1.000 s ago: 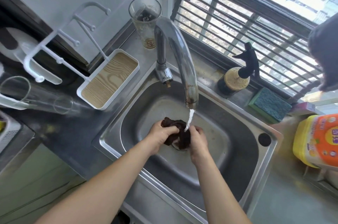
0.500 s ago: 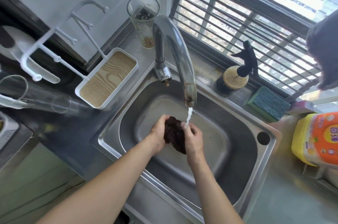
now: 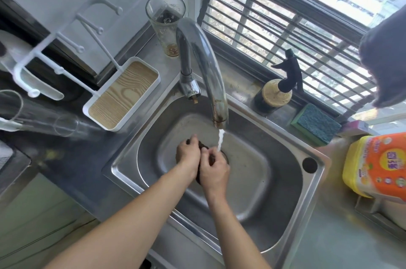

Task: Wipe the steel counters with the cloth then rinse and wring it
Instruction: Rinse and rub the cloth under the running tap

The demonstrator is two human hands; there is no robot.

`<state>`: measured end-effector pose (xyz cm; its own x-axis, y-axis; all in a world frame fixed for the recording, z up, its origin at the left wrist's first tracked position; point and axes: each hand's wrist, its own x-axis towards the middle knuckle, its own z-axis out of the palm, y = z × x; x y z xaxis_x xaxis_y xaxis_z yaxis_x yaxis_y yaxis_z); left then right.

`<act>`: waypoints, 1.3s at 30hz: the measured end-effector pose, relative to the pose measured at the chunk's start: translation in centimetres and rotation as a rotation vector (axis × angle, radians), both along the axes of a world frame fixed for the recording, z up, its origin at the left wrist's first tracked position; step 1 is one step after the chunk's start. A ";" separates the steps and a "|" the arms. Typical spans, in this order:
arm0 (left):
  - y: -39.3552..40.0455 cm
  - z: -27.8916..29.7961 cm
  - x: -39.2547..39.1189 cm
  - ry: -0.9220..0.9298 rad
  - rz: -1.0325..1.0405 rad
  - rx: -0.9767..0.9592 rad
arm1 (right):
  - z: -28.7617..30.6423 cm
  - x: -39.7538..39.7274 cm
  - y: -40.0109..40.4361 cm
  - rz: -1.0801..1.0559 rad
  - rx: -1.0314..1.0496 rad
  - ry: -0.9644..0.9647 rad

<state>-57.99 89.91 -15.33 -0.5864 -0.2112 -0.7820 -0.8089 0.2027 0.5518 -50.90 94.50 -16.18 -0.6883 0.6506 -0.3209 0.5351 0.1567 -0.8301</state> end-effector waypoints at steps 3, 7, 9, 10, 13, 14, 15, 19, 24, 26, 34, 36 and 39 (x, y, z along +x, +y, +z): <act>-0.4 0.5 0.9 -0.086 -0.283 0.106 | -1.0 -0.2 1.4 -0.024 -0.004 -0.101; -1.5 0.7 1.6 -0.347 -0.259 0.371 | -1.3 -2.0 4.3 -0.195 -0.165 -0.213; -1.9 0.3 2.0 -0.385 -0.267 0.514 | -1.4 -2.8 5.0 -0.323 -0.310 -0.146; -1.9 0.2 2.2 -0.357 -0.241 0.570 | -1.4 -2.9 5.0 -0.379 -0.394 -0.110; -1.3 -0.4 2.3 -0.156 0.026 0.544 | -0.6 -2.1 4.4 -0.371 -0.421 -0.079; -1.1 -0.5 2.2 -0.076 0.093 0.475 | -0.2 -1.4 4.0 -0.337 -0.335 -0.112; -0.9 -0.7 1.8 -0.010 0.123 0.404 | 0.2 -0.6 3.6 -0.313 -0.239 -0.143; -0.9 -1.0 0.7 0.043 0.095 0.294 | 1.2 1.6 0.4 -0.125 -0.046 -0.011; 0.2 -0.6 2.9 0.108 -0.090 0.217 | 2.7 -0.8 0.2 -0.168 0.005 -0.074; 0.4 0.1 3.8 0.106 -0.081 0.297 | 1.8 -2.6 2.4 -0.274 -0.117 -0.216; 0.6 0.6 0.6 -0.018 0.040 0.148 | 2.8 -2.1 0.8 -0.183 -0.173 -0.183; 0.1 0.8 -0.3 0.000 0.060 0.148 | 3.4 -0.9 -0.9 -0.106 -0.130 -0.126; 0.0 1.5 0.5 -0.005 -0.116 0.201 | 3.1 -1.2 -0.3 -0.177 -0.087 -0.111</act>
<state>-57.47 89.92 -13.80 -0.5939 0.0176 -0.8043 -0.7894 0.1803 0.5869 -52.12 94.19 -13.03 -0.5232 0.7248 -0.4484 0.6366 -0.0174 -0.7710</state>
